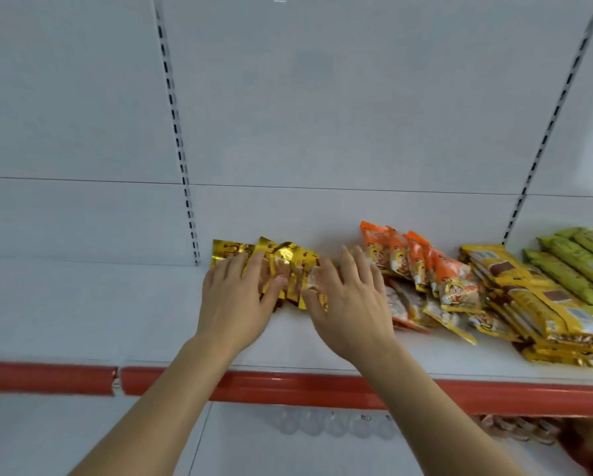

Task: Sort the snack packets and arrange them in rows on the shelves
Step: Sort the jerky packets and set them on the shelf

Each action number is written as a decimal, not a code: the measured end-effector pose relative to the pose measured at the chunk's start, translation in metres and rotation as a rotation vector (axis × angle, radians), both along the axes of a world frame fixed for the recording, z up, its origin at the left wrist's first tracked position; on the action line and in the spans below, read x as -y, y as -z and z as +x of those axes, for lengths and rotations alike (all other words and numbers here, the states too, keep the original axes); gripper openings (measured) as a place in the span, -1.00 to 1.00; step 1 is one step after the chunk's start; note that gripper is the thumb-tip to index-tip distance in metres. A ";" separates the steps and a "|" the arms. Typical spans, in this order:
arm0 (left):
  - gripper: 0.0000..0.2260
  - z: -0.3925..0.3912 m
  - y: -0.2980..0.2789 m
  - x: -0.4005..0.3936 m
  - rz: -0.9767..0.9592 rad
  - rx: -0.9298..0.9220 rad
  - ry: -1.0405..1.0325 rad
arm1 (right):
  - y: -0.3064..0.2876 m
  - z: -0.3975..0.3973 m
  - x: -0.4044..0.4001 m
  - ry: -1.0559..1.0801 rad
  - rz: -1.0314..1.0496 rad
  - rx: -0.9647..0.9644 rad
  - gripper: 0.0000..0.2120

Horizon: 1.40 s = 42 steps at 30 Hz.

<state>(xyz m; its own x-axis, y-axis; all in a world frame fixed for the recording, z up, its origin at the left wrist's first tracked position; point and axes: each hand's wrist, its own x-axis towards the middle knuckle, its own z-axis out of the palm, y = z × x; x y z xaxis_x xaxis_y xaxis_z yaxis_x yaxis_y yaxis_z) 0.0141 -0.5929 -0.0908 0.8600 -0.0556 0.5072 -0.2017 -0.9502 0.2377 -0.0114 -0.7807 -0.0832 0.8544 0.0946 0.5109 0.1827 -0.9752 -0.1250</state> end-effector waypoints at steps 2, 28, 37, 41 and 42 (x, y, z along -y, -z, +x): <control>-0.37 -0.002 0.006 -0.026 0.016 -0.002 0.020 | 0.005 -0.002 -0.029 0.001 0.027 -0.014 -0.35; -0.48 0.046 -0.001 0.025 -0.454 -0.167 0.259 | 0.026 0.040 -0.025 0.016 0.115 0.287 -0.42; -0.83 0.085 -0.016 0.005 -1.029 -0.425 0.116 | 0.022 0.037 -0.039 -0.400 0.307 -0.001 -0.52; -0.82 0.094 -0.017 -0.027 -1.029 -0.416 0.081 | 0.018 0.076 -0.034 0.058 0.200 -0.276 -0.52; -0.83 0.094 -0.016 -0.034 -1.031 -0.435 0.088 | 0.019 0.084 -0.036 0.107 0.153 -0.411 -0.42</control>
